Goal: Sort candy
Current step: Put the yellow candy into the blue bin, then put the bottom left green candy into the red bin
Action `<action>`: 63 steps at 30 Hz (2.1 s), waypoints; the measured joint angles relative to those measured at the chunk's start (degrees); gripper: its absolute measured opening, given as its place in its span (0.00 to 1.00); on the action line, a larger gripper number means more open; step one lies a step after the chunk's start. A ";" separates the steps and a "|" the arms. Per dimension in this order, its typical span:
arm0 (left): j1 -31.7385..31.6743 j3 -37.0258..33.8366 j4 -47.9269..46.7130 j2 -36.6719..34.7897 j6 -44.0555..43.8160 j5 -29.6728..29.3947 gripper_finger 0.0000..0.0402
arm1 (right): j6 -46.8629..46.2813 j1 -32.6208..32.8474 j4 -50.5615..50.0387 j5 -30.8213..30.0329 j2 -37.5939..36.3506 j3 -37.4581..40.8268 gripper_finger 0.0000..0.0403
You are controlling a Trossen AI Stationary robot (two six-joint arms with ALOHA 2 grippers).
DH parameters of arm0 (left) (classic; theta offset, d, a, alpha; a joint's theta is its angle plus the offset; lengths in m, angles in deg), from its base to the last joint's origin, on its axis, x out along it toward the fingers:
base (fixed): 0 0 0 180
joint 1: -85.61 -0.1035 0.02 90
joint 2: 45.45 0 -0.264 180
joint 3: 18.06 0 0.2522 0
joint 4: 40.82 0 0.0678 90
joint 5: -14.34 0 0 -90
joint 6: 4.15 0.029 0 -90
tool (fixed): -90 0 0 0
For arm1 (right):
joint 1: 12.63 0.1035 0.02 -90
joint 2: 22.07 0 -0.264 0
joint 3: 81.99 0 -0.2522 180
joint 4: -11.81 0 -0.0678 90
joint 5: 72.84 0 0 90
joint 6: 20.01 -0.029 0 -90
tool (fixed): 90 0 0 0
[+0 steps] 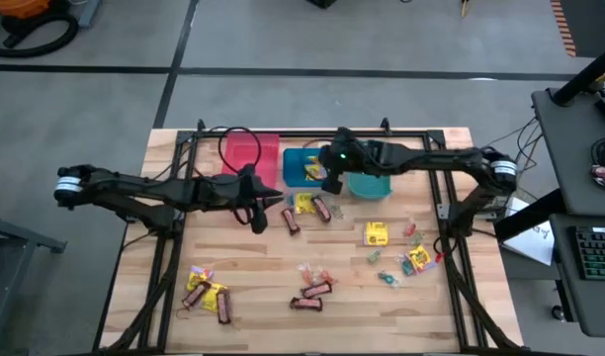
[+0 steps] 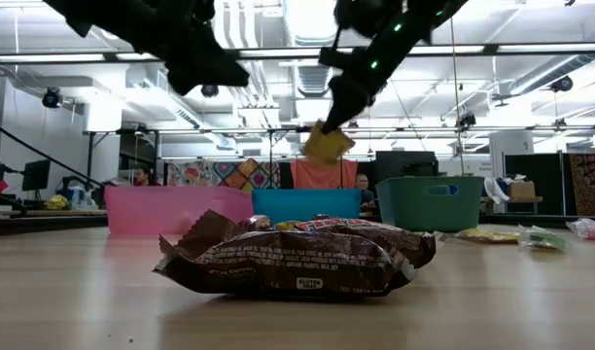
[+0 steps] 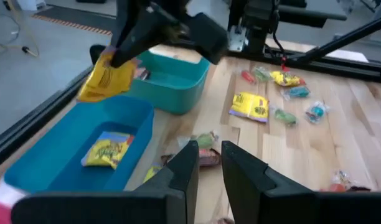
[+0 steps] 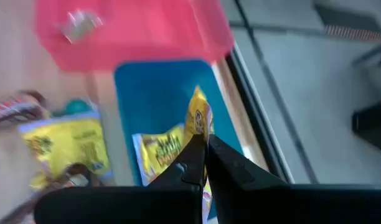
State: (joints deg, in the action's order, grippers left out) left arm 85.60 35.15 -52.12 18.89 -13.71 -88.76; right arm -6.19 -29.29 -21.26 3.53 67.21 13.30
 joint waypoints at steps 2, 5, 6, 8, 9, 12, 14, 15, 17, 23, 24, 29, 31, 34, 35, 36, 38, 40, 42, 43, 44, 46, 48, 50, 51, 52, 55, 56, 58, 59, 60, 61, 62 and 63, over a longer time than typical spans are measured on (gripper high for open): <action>0.02 -0.33 0.05 -0.05 -0.49 -0.04 0.13 | -0.83 -1.02 -2.32 -0.02 2.41 -2.05 0.02; 0.00 -0.69 0.57 0.11 -0.62 -0.04 0.13 | -0.99 -1.83 -4.91 -0.33 6.02 -5.23 0.02; 0.00 -0.72 1.11 0.37 -0.62 -0.05 0.13 | -0.81 -1.89 -6.09 -1.03 7.16 -6.10 0.02; 0.02 -0.85 1.22 0.78 -0.62 -0.06 0.13 | -0.15 -1.89 -7.42 -2.94 9.18 -7.85 0.02; 0.02 -0.85 1.49 1.04 -0.62 -0.06 0.13 | 0.33 -1.89 -7.62 -3.64 9.95 -8.42 0.02; 0.02 -1.16 1.54 1.20 -0.62 -0.06 0.13 | 0.99 -1.89 -8.53 -4.42 11.35 -9.54 0.02; 0.02 -1.40 1.67 1.18 -0.70 -0.06 0.13 | 1.03 -1.87 -9.48 -4.44 11.60 -9.90 0.02; 0.02 -1.62 1.59 1.08 -0.83 -0.06 0.13 | 1.03 -1.87 -9.63 -4.44 11.61 -10.04 0.02; 0.02 -1.79 1.62 1.04 -0.97 -0.06 0.13 | 1.08 -1.87 -9.93 -4.42 11.11 -10.06 0.02; 0.02 -2.35 1.91 1.13 -1.51 -0.06 0.13 | 0.44 -1.87 -10.72 -3.98 8.61 -9.99 0.02; 0.02 -2.43 1.91 1.13 -1.66 -0.06 0.13 | 0.44 -1.82 -10.83 -3.96 8.38 -9.95 0.02; 0.02 -3.21 1.84 1.13 -3.44 0.00 0.13 | -1.11 -1.73 -12.07 0.76 6.10 -9.87 0.02; 0.09 -3.57 1.46 1.13 -4.36 0.02 0.13 | -1.94 -1.73 -12.94 3.38 4.91 -9.63 0.02; 0.09 -3.64 -0.18 1.13 -7.04 0.13 0.13 | -2.66 -1.08 -14.93 4.69 3.28 -9.19 0.02; 0.12 -3.64 -0.80 1.13 -8.30 0.14 0.13 | -3.22 -0.74 -15.70 4.67 2.55 -8.93 0.02; 0.22 -3.64 -1.35 1.14 -9.62 0.15 0.13 | -3.74 -0.30 -16.74 4.82 1.85 -8.75 0.02; 0.49 -3.64 -2.48 1.13 -11.69 0.66 0.13 | -4.38 0.66 -18.97 4.83 0.32 -8.47 0.02; 0.95 -3.64 -3.94 1.13 -12.89 1.89 0.13 | -5.24 1.89 -21.65 4.81 -1.07 -8.06 0.02; 1.66 -3.64 -4.96 1.15 -14.26 2.26 0.13 | -6.07 3.21 -24.08 4.83 -2.59 -7.61 0.02; 1.92 -3.64 -5.34 1.15 -15.13 2.76 0.13 | -6.71 3.94 -25.24 4.84 -3.36 -7.45 0.02; 2.21 -3.64 -5.65 1.15 -16.13 3.71 0.13 | -7.16 4.55 -26.36 4.83 -4.27 -7.26 0.02; 2.73 -3.64 -6.50 1.15 -19.11 5.99 0.13 | -8.52 5.92 -28.50 4.87 -6.10 -6.73 0.02; 3.37 -3.60 -7.15 1.15 -22.89 8.73 0.13 | -9.84 7.22 -30.44 4.89 -7.99 -5.87 0.02; 4.28 -3.58 -7.83 1.15 -27.24 11.83 0.13 | -10.96 8.37 -32.23 5.10 -10.07 -4.65 0.02; 4.87 -3.58 -8.44 1.15 -29.40 13.26 0.13 | -11.56 8.90 -32.99 5.11 -11.17 -4.03 0.02; 5.54 -3.58 -9.07 1.15 -31.58 14.57 0.13 | -12.30 9.39 -33.44 5.13 -12.27 -3.40 0.02; 8.16 -3.58 -11.55 1.15 -39.12 17.07 0.13 | -14.52 10.77 -34.47 5.12 -15.43 -1.39 0.02; 9.14 -3.58 -12.34 1.15 -41.85 17.37 0.12 | -15.05 11.26 -34.45 5.11 -16.50 -0.62 0.02; 11.20 -3.56 -14.18 1.15 -47.49 18.67 0.11 | -15.81 11.96 -34.43 5.11 -18.28 0.80 0.02; 12.30 -3.58 -14.74 1.15 -50.34 19.03 0.11 | -16.12 12.23 -34.43 5.09 -19.11 1.43 0.02; 13.49 -3.56 -15.03 1.18 -53.03 19.66 0.11 | -16.55 12.45 -34.35 5.09 -19.77 2.02 0.02; 14.74 -3.56 -15.14 1.20 -55.63 19.87 0.10 | -16.88 12.63 -34.31 5.09 -20.33 2.60 0.02; 15.90 -3.56 -15.14 1.20 -58.04 19.89 0.10 | -16.91 12.71 -34.22 5.09 -20.84 3.26 0.02; 17.16 -3.54 -15.13 1.20 -60.21 19.89 0.10 | -16.91 12.72 -34.09 5.09 -21.24 3.95 0.02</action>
State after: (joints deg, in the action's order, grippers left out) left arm 102.76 31.62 -67.26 20.08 -73.92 -68.87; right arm -23.11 -16.57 -55.35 8.62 45.97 17.25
